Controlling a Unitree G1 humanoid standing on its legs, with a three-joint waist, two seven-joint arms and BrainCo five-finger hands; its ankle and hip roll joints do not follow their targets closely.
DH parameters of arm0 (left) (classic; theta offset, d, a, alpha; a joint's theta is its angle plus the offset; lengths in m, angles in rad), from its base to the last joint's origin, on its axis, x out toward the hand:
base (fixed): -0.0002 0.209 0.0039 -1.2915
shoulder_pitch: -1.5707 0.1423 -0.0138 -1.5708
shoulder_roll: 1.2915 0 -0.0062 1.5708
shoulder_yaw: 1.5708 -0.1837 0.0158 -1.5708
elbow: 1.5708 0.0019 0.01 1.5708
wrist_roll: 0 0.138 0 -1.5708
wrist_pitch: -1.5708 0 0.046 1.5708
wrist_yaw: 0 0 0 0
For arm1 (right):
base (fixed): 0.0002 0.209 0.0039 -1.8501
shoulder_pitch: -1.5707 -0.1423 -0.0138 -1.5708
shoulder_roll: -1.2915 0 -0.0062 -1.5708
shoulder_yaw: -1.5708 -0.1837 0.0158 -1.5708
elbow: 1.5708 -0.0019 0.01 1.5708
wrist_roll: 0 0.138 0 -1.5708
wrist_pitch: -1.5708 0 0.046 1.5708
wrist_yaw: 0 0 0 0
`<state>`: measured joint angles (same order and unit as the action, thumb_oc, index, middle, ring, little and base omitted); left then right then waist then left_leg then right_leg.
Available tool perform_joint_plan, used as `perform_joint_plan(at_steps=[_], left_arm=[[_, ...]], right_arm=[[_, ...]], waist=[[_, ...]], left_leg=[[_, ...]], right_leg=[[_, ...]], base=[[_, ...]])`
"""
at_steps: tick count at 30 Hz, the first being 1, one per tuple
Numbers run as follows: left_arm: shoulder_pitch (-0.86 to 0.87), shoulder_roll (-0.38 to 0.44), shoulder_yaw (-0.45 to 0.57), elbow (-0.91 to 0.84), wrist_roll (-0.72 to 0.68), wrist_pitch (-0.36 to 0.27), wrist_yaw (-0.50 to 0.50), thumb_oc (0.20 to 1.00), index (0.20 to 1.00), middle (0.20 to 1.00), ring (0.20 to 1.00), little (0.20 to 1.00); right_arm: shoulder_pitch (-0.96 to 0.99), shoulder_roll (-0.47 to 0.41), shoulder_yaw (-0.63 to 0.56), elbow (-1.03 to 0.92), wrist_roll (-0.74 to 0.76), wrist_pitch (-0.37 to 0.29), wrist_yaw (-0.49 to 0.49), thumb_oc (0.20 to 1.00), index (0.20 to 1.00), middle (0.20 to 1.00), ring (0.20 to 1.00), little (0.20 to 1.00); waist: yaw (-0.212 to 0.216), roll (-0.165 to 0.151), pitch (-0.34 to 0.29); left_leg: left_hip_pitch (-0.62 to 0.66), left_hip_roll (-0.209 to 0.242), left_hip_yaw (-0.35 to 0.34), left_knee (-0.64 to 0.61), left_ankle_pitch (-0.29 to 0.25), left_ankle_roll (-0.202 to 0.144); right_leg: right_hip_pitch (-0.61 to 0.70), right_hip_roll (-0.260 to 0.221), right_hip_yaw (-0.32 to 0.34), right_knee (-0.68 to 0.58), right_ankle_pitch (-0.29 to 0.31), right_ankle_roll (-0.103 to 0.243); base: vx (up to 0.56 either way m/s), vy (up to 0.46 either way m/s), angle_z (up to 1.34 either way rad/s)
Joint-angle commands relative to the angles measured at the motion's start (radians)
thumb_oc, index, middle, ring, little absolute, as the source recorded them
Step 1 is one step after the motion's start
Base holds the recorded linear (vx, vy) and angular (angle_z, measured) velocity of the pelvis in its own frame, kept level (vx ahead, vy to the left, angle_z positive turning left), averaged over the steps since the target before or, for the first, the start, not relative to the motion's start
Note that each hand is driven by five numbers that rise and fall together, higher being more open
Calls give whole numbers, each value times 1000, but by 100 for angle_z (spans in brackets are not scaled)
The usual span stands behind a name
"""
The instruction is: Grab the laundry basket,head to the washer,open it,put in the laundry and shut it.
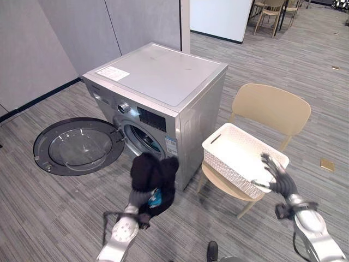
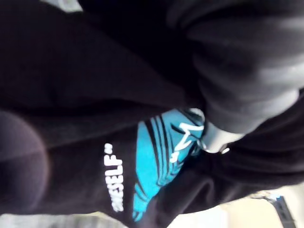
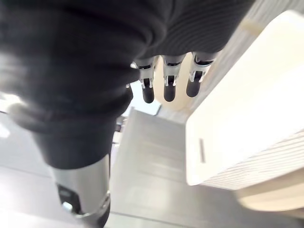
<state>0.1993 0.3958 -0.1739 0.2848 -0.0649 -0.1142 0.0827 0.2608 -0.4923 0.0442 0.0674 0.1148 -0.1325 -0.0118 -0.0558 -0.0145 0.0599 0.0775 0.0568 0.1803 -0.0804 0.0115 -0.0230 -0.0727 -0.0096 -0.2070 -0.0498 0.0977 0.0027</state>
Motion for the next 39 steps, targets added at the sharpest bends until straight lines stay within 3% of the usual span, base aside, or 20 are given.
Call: perform_joint_plan(at_steps=[1,8,15,16,18,22,25,28,29,32,34,35,36,37,39], left_arm=[[-51,37,47,42,23,-45,-24,200,200,200,200,200],[-3,-4,138,206,0,-9,-19,200,200,200,200,200],[-35,-8,151,242,-33,-4,16,200,200,200,200,200],[-39,-10,149,244,-38,-6,22,200,200,200,200,200],[-40,-17,150,238,-36,-1,28,200,200,200,200,200],[-61,-25,142,251,-19,7,37,200,200,200,200,200],[-58,-28,131,240,-6,10,26,200,200,200,200,200],[-57,-26,125,235,2,11,23,200,200,200,200,200],[-63,-20,120,235,6,13,20,200,200,200,200,200],[-74,2,114,218,8,14,20,200,200,200,200,200],[-88,14,103,219,10,15,25,200,200,200,200,200],[-99,16,98,219,11,16,30,200,200,200,200,200],[-99,15,97,219,11,16,30,200,200,200,200,200],[-107,12,94,221,4,14,33,200,200,200,200,200],[-119,4,81,228,-4,12,36,200,200,200,200,200]], right_arm=[[-30,8,24,49,-94,-4,10,1000,1000,1000,1000,1000],[-72,33,83,353,-168,27,24,1000,1000,1000,1000,1000],[-136,39,119,383,-177,31,-6,1000,1000,1000,1000,1000],[-132,42,118,380,-174,29,-15,1000,1000,1000,1000,1000],[-118,42,125,384,-203,43,-32,1000,1000,1000,1000,1000],[-128,46,127,393,-208,49,-50,1000,1000,1000,1000,1000],[-136,54,132,401,-224,55,-51,1000,1000,1000,1000,1000],[-142,56,138,402,-227,57,-51,1000,1000,1000,1000,1000],[-164,77,159,407,-230,56,-54,1000,1000,1000,1000,1000],[-198,96,181,402,-224,58,-53,1000,1000,1000,1000,1000],[-212,109,190,389,-220,55,-58,1000,1000,1000,1000,1000],[-218,112,197,381,-219,55,-59,1000,1000,1000,1000,1000],[-218,112,197,381,-219,55,-59,1000,1000,1000,1000,1000],[-222,112,200,374,-210,54,-57,1000,1000,1000,1000,1000],[-224,112,204,376,-197,55,-58,1000,1000,1000,1000,1000]], waist=[[-12,-31,-28],[15,-30,11],[49,-40,92],[58,-42,103],[61,-44,105],[58,-47,100],[52,-36,84],[54,-41,78],[71,-66,75],[78,-87,89],[68,-95,102],[53,-87,112],[54,-87,112],[32,-68,130],[11,-56,152]], left_leg=[[-66,11,-6,-7,2,-36],[-57,14,-24,10,9,-30],[-191,16,-60,175,-10,-42],[-221,20,-50,203,-7,-49],[-238,73,88,203,-3,-59],[-278,142,220,142,50,-65],[-258,157,268,105,80,-67],[-268,146,258,120,75,-64],[-277,96,238,151,23,-27],[-257,46,223,162,-33,14],[-229,7,203,160,-72,43],[-197,-6,185,142,-85,52],[-197,-6,186,142,-85,53],[-152,-12,167,121,-95,55],[-103,-18,147,98,-109,55]], right_leg=[[106,-53,39,53,-177,109],[109,-48,50,73,-198,94],[82,-62,11,103,-220,74],[88,-67,-21,99,-227,68],[127,-82,-106,79,-256,73],[161,-110,-210,76,-265,88],[196,-123,-256,91,-282,99],[213,-134,-260,93,-284,103],[216,-194,-247,166,-270,118],[158,-255,-213,308,-199,136],[85,-242,-118,417,-163,142],[22,-208,-55,469,-179,136],[20,-209,-53,470,-179,136],[-57,-167,-7,488,-209,125],[-130,-132,5,440,-220,113]], base=[[0,0,0],[-14,-26,0],[-100,-40,8],[-14,-39,66],[144,-2,117],[186,112,120],[289,188,79],[275,174,58],[568,391,48],[353,263,13],[259,200,28],[172,143,46],[246,140,29],[246,88,36],[301,45,29]])
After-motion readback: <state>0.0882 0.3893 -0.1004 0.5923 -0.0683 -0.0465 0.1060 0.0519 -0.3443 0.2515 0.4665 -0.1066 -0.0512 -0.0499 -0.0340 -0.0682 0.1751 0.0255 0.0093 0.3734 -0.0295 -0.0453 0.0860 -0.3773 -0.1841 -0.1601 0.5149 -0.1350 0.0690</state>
